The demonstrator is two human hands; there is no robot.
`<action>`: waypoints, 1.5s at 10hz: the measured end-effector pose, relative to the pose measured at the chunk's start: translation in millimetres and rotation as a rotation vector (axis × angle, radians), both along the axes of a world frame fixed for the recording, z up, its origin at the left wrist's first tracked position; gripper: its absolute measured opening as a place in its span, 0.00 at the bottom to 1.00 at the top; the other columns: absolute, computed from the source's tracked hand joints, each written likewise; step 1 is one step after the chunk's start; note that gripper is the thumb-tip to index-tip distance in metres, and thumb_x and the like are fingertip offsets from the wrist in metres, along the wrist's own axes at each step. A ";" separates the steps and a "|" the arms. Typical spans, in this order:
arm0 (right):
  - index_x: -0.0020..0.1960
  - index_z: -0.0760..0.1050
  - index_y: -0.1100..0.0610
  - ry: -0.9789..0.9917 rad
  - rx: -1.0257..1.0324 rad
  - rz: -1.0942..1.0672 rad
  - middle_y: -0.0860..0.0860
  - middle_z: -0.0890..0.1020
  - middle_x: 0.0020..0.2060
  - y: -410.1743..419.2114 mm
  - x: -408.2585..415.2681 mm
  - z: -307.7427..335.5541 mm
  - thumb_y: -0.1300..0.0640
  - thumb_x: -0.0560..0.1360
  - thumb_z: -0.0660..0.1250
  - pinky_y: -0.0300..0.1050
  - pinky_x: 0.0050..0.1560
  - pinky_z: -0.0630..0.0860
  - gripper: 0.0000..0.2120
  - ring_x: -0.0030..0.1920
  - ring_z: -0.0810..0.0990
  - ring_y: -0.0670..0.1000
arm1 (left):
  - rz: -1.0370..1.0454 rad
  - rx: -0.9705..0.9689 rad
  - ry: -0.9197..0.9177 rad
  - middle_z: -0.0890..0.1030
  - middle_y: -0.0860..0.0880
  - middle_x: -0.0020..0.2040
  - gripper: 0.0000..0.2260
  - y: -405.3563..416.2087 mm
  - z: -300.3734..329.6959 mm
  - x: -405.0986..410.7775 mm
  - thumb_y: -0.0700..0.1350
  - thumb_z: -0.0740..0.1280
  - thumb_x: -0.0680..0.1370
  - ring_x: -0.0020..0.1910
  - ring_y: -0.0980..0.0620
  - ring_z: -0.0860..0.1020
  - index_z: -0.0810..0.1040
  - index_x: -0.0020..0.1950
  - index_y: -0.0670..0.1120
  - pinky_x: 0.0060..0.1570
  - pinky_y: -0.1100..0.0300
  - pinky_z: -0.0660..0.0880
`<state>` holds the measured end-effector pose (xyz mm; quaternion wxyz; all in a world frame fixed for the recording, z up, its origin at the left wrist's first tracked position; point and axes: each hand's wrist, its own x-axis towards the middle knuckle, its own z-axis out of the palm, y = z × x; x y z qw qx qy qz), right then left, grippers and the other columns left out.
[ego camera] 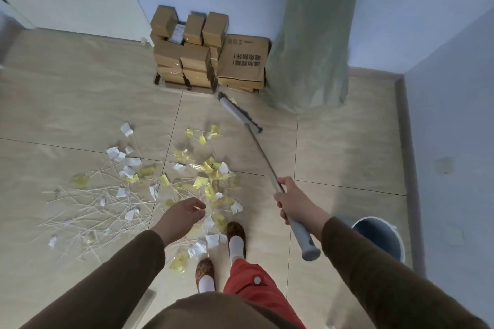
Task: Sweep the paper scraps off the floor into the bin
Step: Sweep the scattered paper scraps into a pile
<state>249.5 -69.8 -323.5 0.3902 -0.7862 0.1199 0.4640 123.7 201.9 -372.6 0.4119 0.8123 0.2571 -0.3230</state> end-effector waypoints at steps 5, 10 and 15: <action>0.77 0.53 0.62 -0.067 -0.175 0.408 0.54 0.70 0.37 129.2 71.0 -109.7 0.67 0.79 0.56 0.47 0.33 0.74 0.28 0.33 0.73 0.51 | 0.139 0.064 0.044 0.82 0.58 0.51 0.06 43.2 -1.7 -80.2 0.48 0.67 0.79 0.51 0.59 0.79 0.80 0.55 0.55 0.49 0.60 0.73; 0.66 0.65 0.42 -0.027 -0.089 0.218 0.54 0.74 0.36 25.8 -270.6 -5.1 0.58 0.77 0.60 0.40 0.24 0.71 0.21 0.25 0.72 0.48 | 0.006 0.003 -0.090 0.83 0.50 0.51 0.09 88.2 3.7 -237.9 0.49 0.67 0.79 0.50 0.50 0.81 0.80 0.58 0.52 0.46 0.58 0.73; 0.72 0.60 0.63 0.106 -0.060 -0.493 0.59 0.72 0.48 100.4 -402.9 -72.0 0.63 0.80 0.52 0.36 0.20 0.70 0.20 0.31 0.72 0.51 | 0.076 0.000 -0.078 0.84 0.46 0.46 0.08 92.5 -6.4 -391.0 0.44 0.67 0.78 0.46 0.48 0.83 0.82 0.55 0.48 0.40 0.59 0.74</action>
